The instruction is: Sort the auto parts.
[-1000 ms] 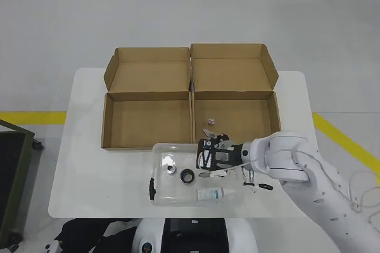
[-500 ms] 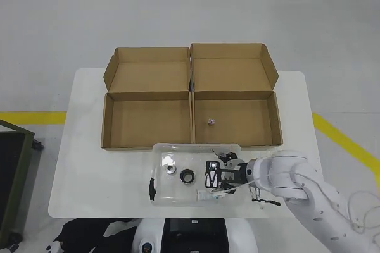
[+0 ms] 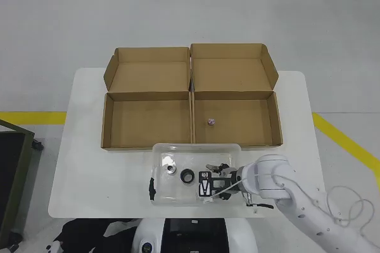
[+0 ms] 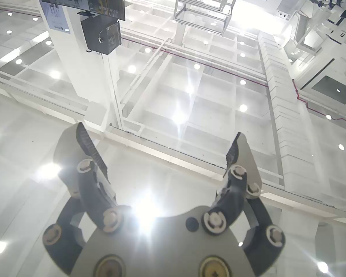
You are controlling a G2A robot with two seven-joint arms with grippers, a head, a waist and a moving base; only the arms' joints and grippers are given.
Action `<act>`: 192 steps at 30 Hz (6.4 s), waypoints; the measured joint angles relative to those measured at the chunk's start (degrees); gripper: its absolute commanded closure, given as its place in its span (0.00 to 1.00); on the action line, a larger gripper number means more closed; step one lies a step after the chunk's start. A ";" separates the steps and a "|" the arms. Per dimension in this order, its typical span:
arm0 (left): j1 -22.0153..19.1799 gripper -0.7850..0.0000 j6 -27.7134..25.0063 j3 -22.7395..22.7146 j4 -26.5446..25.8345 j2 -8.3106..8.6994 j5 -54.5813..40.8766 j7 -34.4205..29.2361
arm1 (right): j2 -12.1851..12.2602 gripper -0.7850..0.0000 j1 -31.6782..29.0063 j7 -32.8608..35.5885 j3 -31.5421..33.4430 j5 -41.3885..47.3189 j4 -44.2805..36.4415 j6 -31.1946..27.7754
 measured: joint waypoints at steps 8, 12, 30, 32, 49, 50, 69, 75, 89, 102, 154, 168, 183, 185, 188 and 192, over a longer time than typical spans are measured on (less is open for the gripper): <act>0.00 0.00 0.00 0.00 0.00 0.00 0.00 0.00 | -0.51 0.19 3.15 0.90 -3.55 1.44 3.35 0.91; 0.00 0.00 0.00 0.00 0.00 0.00 0.00 0.00 | -0.71 0.21 3.88 0.74 -4.30 0.81 3.86 1.76; 0.00 0.00 0.00 0.00 0.00 0.00 0.00 0.00 | -0.33 0.53 1.55 -4.07 -4.08 -5.85 2.08 4.12; 0.00 0.00 0.00 0.00 0.00 0.00 0.00 0.00 | -0.40 0.57 1.55 -4.21 -4.35 -6.11 2.14 4.30; 0.00 0.00 0.00 0.00 0.00 0.00 0.00 0.00 | -0.41 1.00 1.13 -4.48 -5.06 -7.53 1.60 3.74; 0.00 0.00 0.00 0.00 0.00 0.00 0.00 0.00 | -0.40 1.00 1.15 -4.39 -5.01 -7.50 1.45 3.74; 0.00 0.00 0.00 0.00 0.00 0.00 0.00 0.00 | 1.47 1.00 -0.63 -1.25 0.14 -2.20 -7.94 0.58; 0.00 0.00 0.00 0.00 0.00 0.00 0.00 0.00 | 2.42 1.00 -2.75 -6.41 4.72 -0.84 -10.60 0.81; 0.00 0.00 0.00 0.00 0.00 0.00 0.00 0.00 | 3.42 1.00 -6.54 -31.01 16.99 2.24 -10.64 1.44; 0.00 0.00 0.00 0.00 0.00 0.00 0.00 0.00 | 3.52 1.00 -9.18 -47.14 26.35 3.02 -13.06 4.71; 0.00 0.00 0.00 0.00 0.00 0.00 0.00 0.00 | 0.01 1.00 6.37 -29.76 13.20 -7.19 14.65 10.66; 0.00 0.00 0.00 0.00 0.00 0.00 0.00 0.00 | -1.62 0.60 11.26 -22.24 8.27 -6.22 23.11 11.05; 0.00 0.00 0.00 0.00 0.00 0.00 0.00 0.00 | -2.58 0.33 13.48 -22.30 7.17 -5.92 23.71 11.86; 0.00 0.00 0.00 0.00 0.00 0.00 0.00 0.00 | -2.20 0.31 12.62 -22.81 8.69 -5.91 21.37 11.72; 0.00 0.00 0.00 0.00 0.00 0.00 0.00 0.00 | -1.46 0.24 10.68 -22.73 11.40 -5.35 16.53 10.60; 0.00 0.00 0.00 0.00 0.00 0.00 0.00 0.00 | -0.61 0.24 7.53 -21.96 14.24 -3.87 8.82 8.31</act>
